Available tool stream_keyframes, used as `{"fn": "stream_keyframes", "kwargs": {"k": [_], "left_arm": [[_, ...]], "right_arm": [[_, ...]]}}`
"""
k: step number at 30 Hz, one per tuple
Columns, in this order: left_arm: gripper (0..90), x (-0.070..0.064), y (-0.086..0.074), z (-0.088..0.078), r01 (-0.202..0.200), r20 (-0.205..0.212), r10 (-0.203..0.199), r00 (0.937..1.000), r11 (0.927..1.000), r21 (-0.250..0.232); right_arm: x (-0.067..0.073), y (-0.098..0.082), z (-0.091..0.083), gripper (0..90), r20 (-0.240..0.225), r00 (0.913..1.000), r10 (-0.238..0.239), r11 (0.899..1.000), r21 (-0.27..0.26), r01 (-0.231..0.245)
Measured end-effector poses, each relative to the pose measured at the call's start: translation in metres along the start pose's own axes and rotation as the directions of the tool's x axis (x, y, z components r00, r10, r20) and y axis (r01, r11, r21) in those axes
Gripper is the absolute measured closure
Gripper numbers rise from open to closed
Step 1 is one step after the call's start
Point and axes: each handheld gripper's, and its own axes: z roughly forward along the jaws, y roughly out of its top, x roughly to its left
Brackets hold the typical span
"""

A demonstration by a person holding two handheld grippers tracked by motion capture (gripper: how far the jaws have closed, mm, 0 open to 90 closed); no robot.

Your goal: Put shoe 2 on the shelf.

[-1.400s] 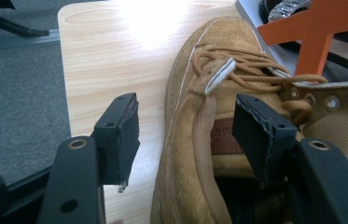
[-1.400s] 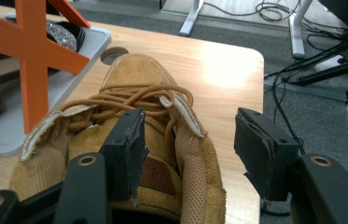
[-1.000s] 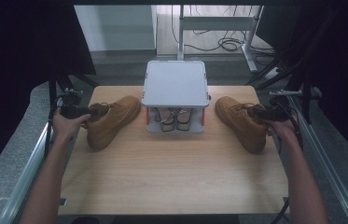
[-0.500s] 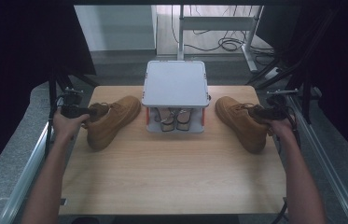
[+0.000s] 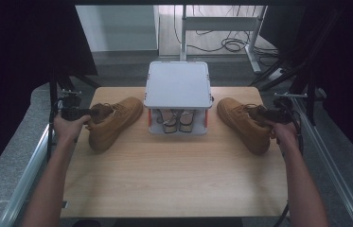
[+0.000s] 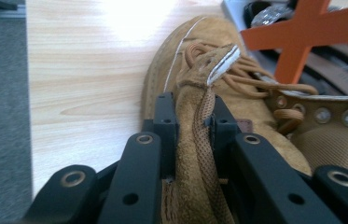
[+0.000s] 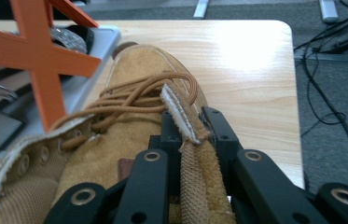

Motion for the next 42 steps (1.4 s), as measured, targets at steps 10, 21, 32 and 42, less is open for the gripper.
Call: {"fn": "stream_keyframes", "kwargs": {"k": [10, 21, 32, 42], "left_arm": [[79.2, -0.006, 0.002, -0.008, 0.033, 0.047, -0.030, 0.9985, 0.9974, -0.064], [79.3, -0.003, 0.002, -0.034, 0.063, 0.107, -0.049, 0.9931, 0.9885, -0.137], [79.2, -0.004, 0.003, -0.060, 0.069, 0.124, -0.046, 0.9912, 0.9792, -0.191], [79.3, -0.005, 0.005, -0.070, 0.086, 0.140, -0.055, 0.9886, 0.9703, -0.226]], "right_arm": [[0.019, 0.004, -0.013, 80.5, -0.022, 0.9993, -0.030, 0.998, -0.050, 0.029], [0.018, 0.005, -0.030, 80.5, -0.029, 0.9995, 0.012, 0.993, -0.117, -0.016], [0.016, 0.008, -0.051, 80.4, -0.038, 0.9978, 0.055, 0.982, -0.179, -0.061], [0.018, 0.009, -0.063, 80.4, -0.053, 0.9956, 0.078, 0.973, -0.214, -0.087]]}}
